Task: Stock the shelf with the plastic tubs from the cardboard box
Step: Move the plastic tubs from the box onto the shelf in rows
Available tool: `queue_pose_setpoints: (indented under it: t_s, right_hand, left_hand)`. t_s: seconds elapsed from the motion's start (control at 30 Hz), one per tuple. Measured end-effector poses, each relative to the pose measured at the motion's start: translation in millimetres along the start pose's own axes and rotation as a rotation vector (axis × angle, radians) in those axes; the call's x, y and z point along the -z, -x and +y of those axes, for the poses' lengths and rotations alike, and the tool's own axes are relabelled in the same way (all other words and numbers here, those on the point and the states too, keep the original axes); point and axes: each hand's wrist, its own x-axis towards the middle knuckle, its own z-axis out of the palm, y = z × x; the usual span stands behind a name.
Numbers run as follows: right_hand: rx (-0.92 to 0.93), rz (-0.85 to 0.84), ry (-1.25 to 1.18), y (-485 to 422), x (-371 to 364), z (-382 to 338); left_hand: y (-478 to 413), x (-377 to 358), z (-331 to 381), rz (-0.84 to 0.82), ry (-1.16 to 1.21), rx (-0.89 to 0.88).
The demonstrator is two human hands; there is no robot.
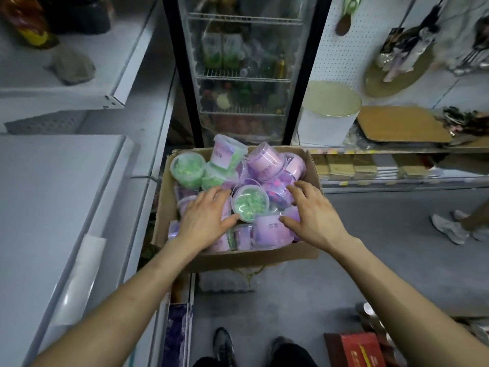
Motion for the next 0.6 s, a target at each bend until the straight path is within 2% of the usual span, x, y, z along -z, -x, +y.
queue_pose_setpoints:
  t_s: [0.6]
  right_hand:
    - [0.019, -0.126, -0.122, -140, -14, 59]
  left_hand:
    - [-160, 21, -49, 0.006, 0.086, 0.205]
